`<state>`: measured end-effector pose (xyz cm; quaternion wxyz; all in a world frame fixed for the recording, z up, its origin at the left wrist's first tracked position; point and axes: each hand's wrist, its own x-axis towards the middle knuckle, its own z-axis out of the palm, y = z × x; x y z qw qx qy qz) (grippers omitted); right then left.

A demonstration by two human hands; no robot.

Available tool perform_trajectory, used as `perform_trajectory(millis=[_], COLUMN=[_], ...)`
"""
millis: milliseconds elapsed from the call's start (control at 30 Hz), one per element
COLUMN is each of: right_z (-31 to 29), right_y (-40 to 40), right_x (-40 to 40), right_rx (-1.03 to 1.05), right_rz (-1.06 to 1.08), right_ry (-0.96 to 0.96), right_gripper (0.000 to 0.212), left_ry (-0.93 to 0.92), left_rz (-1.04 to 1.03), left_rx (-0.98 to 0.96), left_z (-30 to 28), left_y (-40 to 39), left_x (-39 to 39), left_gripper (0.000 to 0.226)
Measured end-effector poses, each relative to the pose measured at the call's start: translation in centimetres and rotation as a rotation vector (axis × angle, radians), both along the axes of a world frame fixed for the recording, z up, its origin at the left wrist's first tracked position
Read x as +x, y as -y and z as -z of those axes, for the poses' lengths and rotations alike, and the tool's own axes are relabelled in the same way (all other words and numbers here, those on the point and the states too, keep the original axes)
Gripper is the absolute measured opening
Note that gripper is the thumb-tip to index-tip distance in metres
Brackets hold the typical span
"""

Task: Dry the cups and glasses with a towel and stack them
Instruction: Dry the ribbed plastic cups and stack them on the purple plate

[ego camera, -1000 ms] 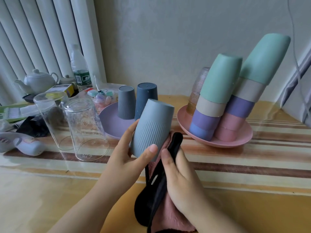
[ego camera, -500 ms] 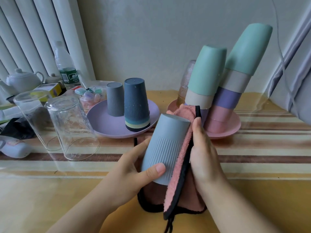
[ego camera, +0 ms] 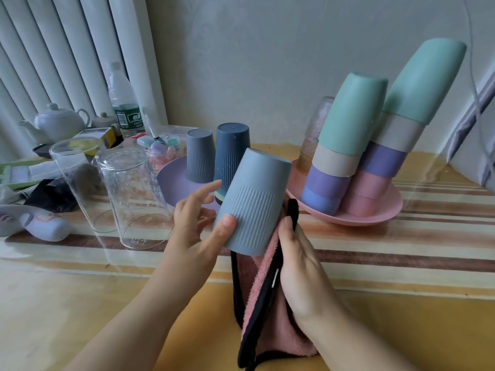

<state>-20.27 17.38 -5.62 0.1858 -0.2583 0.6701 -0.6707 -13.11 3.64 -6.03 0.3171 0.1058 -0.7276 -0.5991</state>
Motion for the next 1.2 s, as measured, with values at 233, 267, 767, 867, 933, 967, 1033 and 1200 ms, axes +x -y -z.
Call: perform_trajectory(millis=[233,267,767,867,933,967,1033,1200], right_z=[1.3,1.4,-1.9,-1.5,-1.0,-0.8,-0.4,0.3], right_y=[0.6,0.6,-1.4,-0.9,-0.4,-0.2,0.1,0.2], right_x=[0.6,0.7,-2.2,-1.4,-0.8,-0.6,-0.5,-1.0], right_rx=[0.181,0.213,-0.258,-0.186,-0.135,-0.135,-0.143,-0.107], right_rz=[0.065,0.060,0.103,0.008,-0.069,-0.122,-0.183,0.014], right_ry=[-0.234,-0.254,0.284,0.380,0.376,0.369,0.320,0.126], right_gripper=[0.051,0.050,0.055,0.056,0.053,0.051,0.051,0.035], left_ry=[0.023,0.056,0.203,0.139,0.090,0.073,0.072,0.044], left_rz=[-0.085,-0.092,0.530,0.442,0.364,0.332,0.262,-0.007], left_rx=[-0.071,-0.083,0.047,0.100,0.111,0.109,0.073,-0.029], left_z=[0.2,0.2,-0.5,-0.4,-0.5,-0.6,-0.6,0.0], left_y=[-0.8,-0.8,-2.1,-1.9,-1.6,-1.5,-1.2,-0.1], left_x=[0.0,0.0,0.8,0.9,0.9,0.9,0.8,0.2], left_gripper=[0.050,0.055,0.059,0.068,0.065,0.060,0.055,0.065])
